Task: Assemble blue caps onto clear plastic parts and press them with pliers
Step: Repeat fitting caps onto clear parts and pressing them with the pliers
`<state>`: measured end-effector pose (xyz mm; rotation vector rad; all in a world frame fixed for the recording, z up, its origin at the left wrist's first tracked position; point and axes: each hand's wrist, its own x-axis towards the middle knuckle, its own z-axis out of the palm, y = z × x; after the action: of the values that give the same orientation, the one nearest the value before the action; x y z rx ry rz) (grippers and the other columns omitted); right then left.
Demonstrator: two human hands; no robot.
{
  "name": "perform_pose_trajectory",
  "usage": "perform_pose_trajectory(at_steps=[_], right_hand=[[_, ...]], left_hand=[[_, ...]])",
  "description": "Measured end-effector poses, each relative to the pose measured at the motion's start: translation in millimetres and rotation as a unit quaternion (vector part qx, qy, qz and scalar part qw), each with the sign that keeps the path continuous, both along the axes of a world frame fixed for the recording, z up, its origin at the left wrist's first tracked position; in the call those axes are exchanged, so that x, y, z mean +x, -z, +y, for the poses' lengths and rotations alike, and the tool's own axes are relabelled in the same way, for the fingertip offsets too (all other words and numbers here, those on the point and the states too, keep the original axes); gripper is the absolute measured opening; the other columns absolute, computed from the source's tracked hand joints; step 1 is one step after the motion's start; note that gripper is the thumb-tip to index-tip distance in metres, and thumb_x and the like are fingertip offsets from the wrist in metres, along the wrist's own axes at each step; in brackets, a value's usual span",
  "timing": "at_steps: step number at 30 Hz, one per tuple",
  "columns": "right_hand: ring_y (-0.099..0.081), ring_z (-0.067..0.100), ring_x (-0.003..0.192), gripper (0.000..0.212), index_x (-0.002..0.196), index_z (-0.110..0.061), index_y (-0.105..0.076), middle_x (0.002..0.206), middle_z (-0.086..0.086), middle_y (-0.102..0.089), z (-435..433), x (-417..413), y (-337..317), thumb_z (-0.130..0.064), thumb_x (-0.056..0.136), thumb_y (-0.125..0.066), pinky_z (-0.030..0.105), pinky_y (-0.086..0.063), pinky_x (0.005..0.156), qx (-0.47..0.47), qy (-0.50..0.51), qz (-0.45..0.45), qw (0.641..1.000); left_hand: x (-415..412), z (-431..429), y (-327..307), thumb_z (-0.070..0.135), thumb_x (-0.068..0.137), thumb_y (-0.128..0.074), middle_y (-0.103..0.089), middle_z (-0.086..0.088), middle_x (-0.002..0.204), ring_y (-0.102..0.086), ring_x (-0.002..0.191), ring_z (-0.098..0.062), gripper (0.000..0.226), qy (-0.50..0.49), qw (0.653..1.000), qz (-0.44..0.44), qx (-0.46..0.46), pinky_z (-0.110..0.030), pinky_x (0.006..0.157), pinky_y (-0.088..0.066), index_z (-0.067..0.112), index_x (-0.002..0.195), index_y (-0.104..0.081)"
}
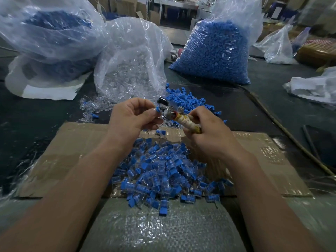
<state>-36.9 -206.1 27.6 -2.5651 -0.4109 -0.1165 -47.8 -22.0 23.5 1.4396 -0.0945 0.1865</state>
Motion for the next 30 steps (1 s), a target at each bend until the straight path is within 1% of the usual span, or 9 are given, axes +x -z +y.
perform_pose_trajectory(at_steps=[4, 8, 10, 14, 19, 23, 26, 28, 30], right_hand=[[-0.047, 0.014, 0.078, 0.019, 0.093, -0.025, -0.043, 0.087, -0.008, -0.050, 1, 0, -1, -0.029, 0.085, -0.060, 0.034, -0.039, 0.065, -0.002, -0.008, 0.011, 1.000], [-0.047, 0.015, 0.076, 0.015, 0.090, -0.025, -0.044, 0.085, -0.005, -0.052, 3, -2, -1, -0.026, 0.086, -0.059, 0.033, -0.039, 0.063, -0.016, -0.016, 0.012, 1.000], [-0.048, 0.016, 0.076, 0.014, 0.089, -0.025, -0.045, 0.084, -0.005, -0.052, 4, -3, -2, -0.025, 0.086, -0.059, 0.033, -0.040, 0.064, -0.020, -0.018, 0.006, 1.000], [-0.050, 0.019, 0.077, 0.013, 0.086, -0.025, -0.046, 0.084, -0.001, -0.055, 6, -4, -3, -0.022, 0.086, -0.059, 0.035, -0.044, 0.067, -0.020, -0.015, 0.001, 1.000], [-0.052, 0.018, 0.075, 0.016, 0.081, -0.025, -0.047, 0.081, -0.002, -0.056, 8, -4, -2, -0.019, 0.083, -0.061, 0.036, -0.045, 0.066, -0.024, -0.002, -0.008, 1.000], [-0.051, 0.017, 0.077, 0.011, 0.086, -0.024, -0.051, 0.084, -0.003, -0.056, 7, -2, 1, -0.022, 0.083, -0.062, 0.033, -0.044, 0.066, -0.018, -0.005, -0.014, 1.000], [-0.049, 0.014, 0.078, 0.016, 0.092, -0.024, -0.055, 0.085, -0.006, -0.054, 2, 1, 0, -0.020, 0.080, -0.065, 0.030, -0.039, 0.065, -0.013, -0.015, -0.018, 1.000], [-0.051, 0.014, 0.079, 0.021, 0.096, -0.025, -0.058, 0.085, -0.007, -0.055, -5, 4, -2, -0.021, 0.079, -0.068, 0.029, -0.039, 0.065, -0.016, -0.009, 0.003, 1.000], [-0.053, 0.013, 0.079, 0.024, 0.096, -0.028, -0.059, 0.085, -0.009, -0.057, -11, 5, -4, -0.023, 0.077, -0.072, 0.029, -0.041, 0.065, -0.021, 0.000, 0.040, 0.999]], left_hand=[[0, 0, 0, -0.006, 0.083, -0.055, -0.068, 0.002, 0.060, -0.066, 0.058, -0.012, 0.017, -0.001, 1.000, 0.000, 0.000, -0.019, 0.052, -0.053, 0.009, 0.077, -0.057], [0, -1, 1, -0.007, 0.083, -0.055, -0.067, 0.003, 0.059, -0.066, 0.056, -0.011, 0.016, 0.001, 1.000, -0.009, 0.003, -0.019, 0.052, -0.053, 0.008, 0.077, -0.057], [-1, -1, 1, -0.007, 0.083, -0.055, -0.067, 0.004, 0.058, -0.065, 0.055, -0.010, 0.017, -0.004, 1.000, -0.018, 0.005, -0.019, 0.052, -0.053, 0.009, 0.077, -0.056], [-1, -2, 2, -0.008, 0.084, -0.054, -0.067, 0.005, 0.058, -0.065, 0.054, -0.009, 0.019, -0.010, 0.999, -0.029, 0.018, -0.019, 0.052, -0.053, 0.010, 0.077, -0.056], [-1, -1, 3, -0.007, 0.084, -0.055, -0.067, 0.003, 0.059, -0.065, 0.055, -0.011, 0.018, -0.014, 0.999, -0.026, 0.025, -0.018, 0.051, -0.052, 0.010, 0.076, -0.057], [0, 0, 4, -0.007, 0.083, -0.056, -0.067, 0.003, 0.058, -0.065, 0.054, -0.010, 0.019, -0.022, 0.999, -0.016, 0.027, -0.018, 0.050, -0.052, 0.010, 0.076, -0.057], [2, 4, 5, -0.005, 0.084, -0.056, -0.067, 0.003, 0.059, -0.065, 0.055, -0.010, 0.018, -0.040, 0.999, -0.006, 0.020, -0.018, 0.051, -0.052, 0.011, 0.077, -0.058], [3, 9, 3, -0.002, 0.083, -0.058, -0.069, 0.002, 0.062, -0.066, 0.056, -0.011, 0.014, -0.056, 0.998, -0.008, 0.005, -0.018, 0.050, -0.051, 0.011, 0.079, -0.058], [1, 14, 1, 0.002, 0.079, -0.063, -0.070, 0.000, 0.064, -0.066, 0.055, -0.011, 0.011, -0.063, 0.998, -0.009, -0.005, -0.017, 0.045, -0.048, 0.012, 0.079, -0.058]])
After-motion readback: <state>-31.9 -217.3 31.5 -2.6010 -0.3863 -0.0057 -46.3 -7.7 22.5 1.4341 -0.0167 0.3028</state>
